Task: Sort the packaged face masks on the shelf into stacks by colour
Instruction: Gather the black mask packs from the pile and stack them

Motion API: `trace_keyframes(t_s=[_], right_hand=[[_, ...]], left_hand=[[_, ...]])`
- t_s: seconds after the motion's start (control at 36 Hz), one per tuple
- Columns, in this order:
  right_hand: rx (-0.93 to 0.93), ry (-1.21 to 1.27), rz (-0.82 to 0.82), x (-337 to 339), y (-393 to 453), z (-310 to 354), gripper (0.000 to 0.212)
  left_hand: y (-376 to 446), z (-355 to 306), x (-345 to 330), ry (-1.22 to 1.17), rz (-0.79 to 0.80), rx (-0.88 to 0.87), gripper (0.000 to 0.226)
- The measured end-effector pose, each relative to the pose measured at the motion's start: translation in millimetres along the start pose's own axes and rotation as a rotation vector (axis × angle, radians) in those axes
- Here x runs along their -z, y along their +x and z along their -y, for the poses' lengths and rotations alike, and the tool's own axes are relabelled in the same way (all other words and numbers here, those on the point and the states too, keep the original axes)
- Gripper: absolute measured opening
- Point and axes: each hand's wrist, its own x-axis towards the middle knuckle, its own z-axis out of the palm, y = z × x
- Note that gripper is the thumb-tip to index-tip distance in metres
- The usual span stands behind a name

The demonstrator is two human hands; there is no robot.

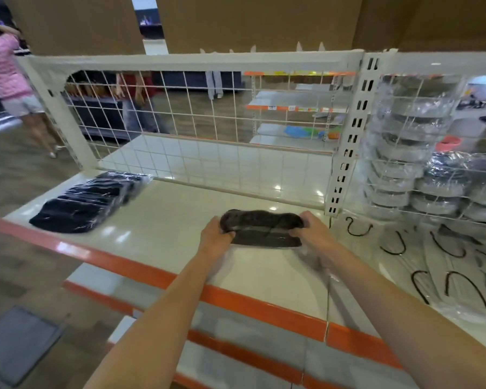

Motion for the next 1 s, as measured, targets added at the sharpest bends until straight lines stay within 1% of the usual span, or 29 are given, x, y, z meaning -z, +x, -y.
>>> trace_keyframes(t_s=[0.06, 0.08, 0.14, 0.17, 0.22, 0.31, 0.39, 0.47, 0.5, 0.53, 0.58, 0.64, 0.69, 0.72, 0.78, 0.81, 0.86, 0.94, 1.0], right_hand=[[0.057, -0.136, 0.041, -0.9, 5.7, 12.4, 0.014], [0.068, -0.179, 0.078, -3.4, 8.6, 19.7, 0.013], [0.061, -0.2, 0.159, -12.5, 14.1, 36.0, 0.026], [0.054, -0.187, 0.196, -18.2, 15.6, 45.1, 0.029], [0.067, -0.198, 0.258, -34.2, 19.6, 62.4, 0.016], [0.118, -0.223, 0.289, -65.4, 27.4, 88.3, 0.013], [0.207, -0.321, 0.259, -101.5, 35.3, 112.1, 0.008], [0.247, -0.444, 0.273, -142.0, 41.8, 136.1, 0.013], [0.252, -0.47, 0.294, -156.2, 44.3, 143.2, 0.016], [0.262, -0.491, 0.321, -170.3, 46.4, 150.4, 0.016], [0.291, -0.496, 0.365, -198.8, 51.0, 164.4, 0.012], [0.305, -0.437, 0.397, -227.4, 56.9, 179.7, 0.016], [0.316, -0.361, 0.417, -255.3, 62.6, 195.3, 0.013], [0.322, -0.335, 0.424, -269.4, 65.2, 202.8, 0.012], [0.342, -0.306, 0.431, -296.8, 70.5, 215.8, 0.013], [0.356, -0.29, 0.435, -311.0, 72.3, 222.2, 0.013], [0.364, -0.271, 0.436, -338.8, 75.2, 233.5, 0.005], [0.336, -0.272, 0.43, -376.1, 82.2, 247.6, 0.016], [0.337, -0.333, 0.419, -398.1, 84.8, 254.0, 0.005]], left_hand=[[10.9, 2.2, 16.5, 0.037, -0.025, 0.018, 0.029], [15.4, 3.8, 25.5, 0.043, -0.03, 0.032, 0.026], [23.1, 8.5, 44.5, 0.05, -0.023, 0.049, 0.025], [26.3, 10.9, 54.6, 0.052, -0.02, 0.049, 0.027], [34.5, 19.8, 75.6, 0.064, -0.004, 0.065, 0.028], [44.9, 34.0, 109.1, 0.14, 0.005, 0.094, 0.032], [51.8, 48.2, 143.0, 0.23, 0.018, 0.094, 0.049], [59.7, 72.3, 179.3, 0.396, -0.003, 0.049, 0.085], [62.4, 81.8, 191.9, 0.427, -0.027, 0.051, 0.092], [65.0, 91.4, 205.0, 0.446, -0.049, 0.069, 0.09], [68.3, 108.5, 231.2, 0.488, -0.09, 0.108, 0.072], [69.6, 122.4, 257.9, 0.537, -0.126, 0.129, 0.062], [72.3, 138.1, 282.9, 0.589, -0.173, 0.146, 0.055], [73.6, 147.0, 294.9, 0.614, -0.196, 0.167, 0.053], [75.7, 164.2, 315.9, 0.653, -0.232, 0.212, 0.058], [76.1, 171.8, 325.5, 0.674, -0.233, 0.225, 0.059], [76.7, 185.7, 341.0, 0.744, -0.208, 0.237, 0.057], [78.2, 202.5, 356.3, 0.791, -0.16, 0.273, 0.053], [79.3, 212.1, 361.2, 0.821, -0.071, 0.267, 0.05]])
